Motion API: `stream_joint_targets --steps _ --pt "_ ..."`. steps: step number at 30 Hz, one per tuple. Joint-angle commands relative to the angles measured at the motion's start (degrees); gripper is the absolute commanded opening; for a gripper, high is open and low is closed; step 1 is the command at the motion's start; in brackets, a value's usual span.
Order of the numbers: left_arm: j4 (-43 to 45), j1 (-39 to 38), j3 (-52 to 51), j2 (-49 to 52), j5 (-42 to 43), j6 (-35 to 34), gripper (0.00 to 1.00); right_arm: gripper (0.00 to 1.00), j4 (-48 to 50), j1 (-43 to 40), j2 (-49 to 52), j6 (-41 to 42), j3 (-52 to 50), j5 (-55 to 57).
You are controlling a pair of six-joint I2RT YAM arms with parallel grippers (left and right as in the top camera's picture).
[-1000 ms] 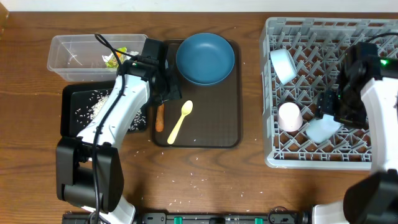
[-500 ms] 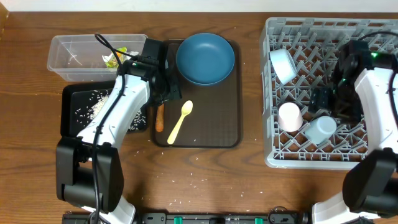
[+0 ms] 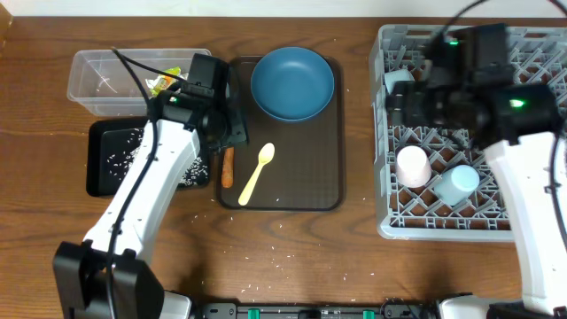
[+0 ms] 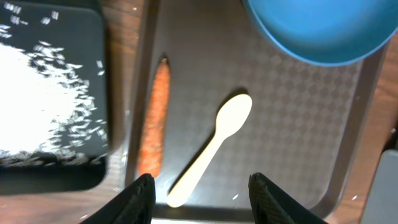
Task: Sort waste into correct bins and load items into the dishwasher rack
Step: 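Grasp the carrot with the left gripper and drop it onto the black tray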
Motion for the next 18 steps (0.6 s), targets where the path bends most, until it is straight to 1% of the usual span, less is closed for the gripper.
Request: stream_joint_targets --steps 1,6,11,15,18 --pt "-1.62 -0.09 0.31 0.48 -4.94 2.99 0.51 0.81 1.62 3.3 2.03 3.3 -1.44 -0.39" --pt "-1.46 -0.09 -2.23 2.16 -8.37 3.48 0.51 0.82 2.16 6.34 4.57 3.52 -1.64 -0.37" --pt "0.85 -0.61 -3.52 6.56 -8.92 3.45 0.51 0.82 2.25 6.19 5.01 3.69 -1.62 -0.35" --pt "2.19 -1.9 -3.54 10.49 -8.96 5.79 0.51 0.83 1.97 5.81 4.98 3.28 -1.64 -0.2" --pt "2.67 -2.27 -3.54 13.07 -9.9 6.19 0.51 0.83 1.75 5.84 4.98 2.93 -1.62 0.5"
